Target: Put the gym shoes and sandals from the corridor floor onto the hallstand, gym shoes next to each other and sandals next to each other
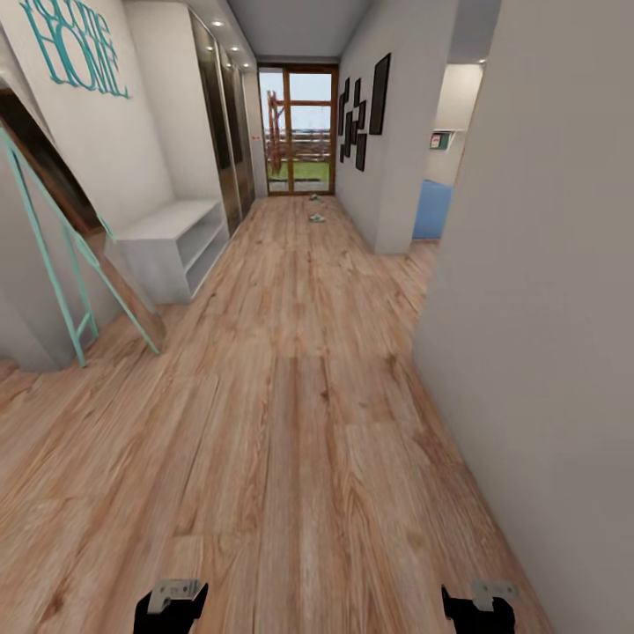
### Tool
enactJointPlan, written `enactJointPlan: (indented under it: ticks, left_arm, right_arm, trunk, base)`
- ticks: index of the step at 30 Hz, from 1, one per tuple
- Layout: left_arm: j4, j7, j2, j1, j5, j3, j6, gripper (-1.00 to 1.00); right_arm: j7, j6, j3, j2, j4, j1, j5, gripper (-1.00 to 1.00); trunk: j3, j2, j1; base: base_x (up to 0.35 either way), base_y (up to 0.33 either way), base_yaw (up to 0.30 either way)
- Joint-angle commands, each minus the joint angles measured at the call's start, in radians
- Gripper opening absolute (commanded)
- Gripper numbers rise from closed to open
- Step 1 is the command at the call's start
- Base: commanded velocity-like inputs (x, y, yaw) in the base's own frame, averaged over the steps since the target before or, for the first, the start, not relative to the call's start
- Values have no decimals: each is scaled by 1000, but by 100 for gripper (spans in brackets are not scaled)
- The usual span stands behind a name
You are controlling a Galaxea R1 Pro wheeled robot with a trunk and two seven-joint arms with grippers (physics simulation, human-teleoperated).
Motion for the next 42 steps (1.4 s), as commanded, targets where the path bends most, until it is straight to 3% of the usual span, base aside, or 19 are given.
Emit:
enactJointPlan:
  ticks: [1,42]
  left_arm:
    - [1,-10,0,-1,4,7,-1,100]
    - [1,-10,0,-1,2,8,-1,100]
  right_arm:
    - [-1,-3,6,0,1,-1,-9,100]
    - [-1,-3,6,0,1,-1,-8,100]
  trunk:
    - [-1,0,0]
    - [-1,0,0]
  base:
    - [339,0,0]
    - [339,0,0]
